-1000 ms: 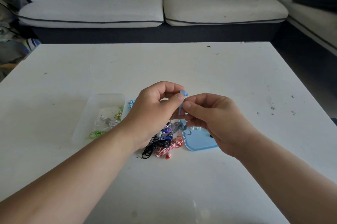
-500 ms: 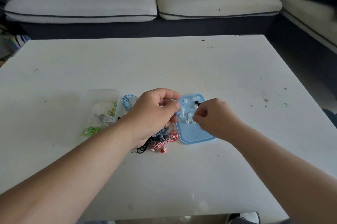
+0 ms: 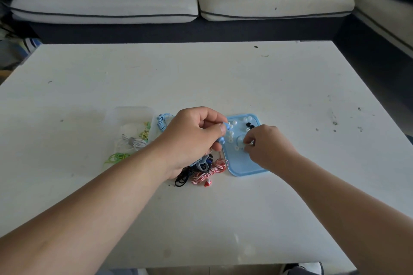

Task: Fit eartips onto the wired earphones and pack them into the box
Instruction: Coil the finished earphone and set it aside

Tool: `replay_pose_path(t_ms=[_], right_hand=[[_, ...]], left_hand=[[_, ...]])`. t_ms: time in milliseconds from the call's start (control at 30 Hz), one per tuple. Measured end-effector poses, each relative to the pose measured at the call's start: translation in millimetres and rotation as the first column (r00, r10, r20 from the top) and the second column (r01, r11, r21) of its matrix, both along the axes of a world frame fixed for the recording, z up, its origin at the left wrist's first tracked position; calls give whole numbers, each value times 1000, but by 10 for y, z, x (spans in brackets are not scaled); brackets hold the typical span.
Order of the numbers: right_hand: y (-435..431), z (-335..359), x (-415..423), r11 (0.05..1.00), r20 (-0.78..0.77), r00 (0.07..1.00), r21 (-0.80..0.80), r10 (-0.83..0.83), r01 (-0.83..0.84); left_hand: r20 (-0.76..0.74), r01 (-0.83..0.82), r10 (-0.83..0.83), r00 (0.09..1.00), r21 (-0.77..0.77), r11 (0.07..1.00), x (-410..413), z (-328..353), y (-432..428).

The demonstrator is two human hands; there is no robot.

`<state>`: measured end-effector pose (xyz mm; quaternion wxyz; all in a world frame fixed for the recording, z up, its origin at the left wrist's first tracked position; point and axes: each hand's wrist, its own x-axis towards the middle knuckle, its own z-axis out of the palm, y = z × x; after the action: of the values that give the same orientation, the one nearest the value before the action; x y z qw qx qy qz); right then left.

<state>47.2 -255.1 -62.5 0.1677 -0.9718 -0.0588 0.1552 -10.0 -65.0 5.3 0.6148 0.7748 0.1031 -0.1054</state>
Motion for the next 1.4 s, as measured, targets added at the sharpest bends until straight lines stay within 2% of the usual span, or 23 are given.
replay_pose_path(t_ms=[167,233,300,367,467,533,567,700,833,1033,1400], right_hand=[[34,26,-23,998,-3,1000,-62,19,-19],[21,134,-36,1000,-12,1000,-7,-10,10],[10,314,-56,982,-27,996,163,-89,92],[17,519,-114,876,-119,975,427,-190,223],[63,748,-211,571,-354,914,717,-196,400],[102,809,-241,379,-464,874,790,-142,481],[119,821,-250,322,-496,860,799,-124,507],[132,826,-256,194,-569,820,799,-64,570],[122,820,-242,141,-583,812,802,-27,581],[108,810,-238,129,-582,812,809,43,573],[182,773,-284,38,-550,835,835,20,549]], left_hand=[[6,-3,3,1000,-7,1000,-5,10,16],[11,-6,6,1000,-7,1000,-2,16,17],[19,-9,9,1000,-3,1000,4,22,19],[28,-18,18,999,3,1000,10,18,16],[59,-43,43,997,-7,999,20,18,4],[88,-59,61,994,-20,998,25,24,-1],[103,-65,68,992,-27,998,25,29,1],[134,-66,76,988,-77,995,22,57,5],[154,-45,59,986,-88,995,15,84,-7],[167,-58,71,983,-79,995,17,82,-4],[189,-126,142,972,-96,987,27,62,-31]])
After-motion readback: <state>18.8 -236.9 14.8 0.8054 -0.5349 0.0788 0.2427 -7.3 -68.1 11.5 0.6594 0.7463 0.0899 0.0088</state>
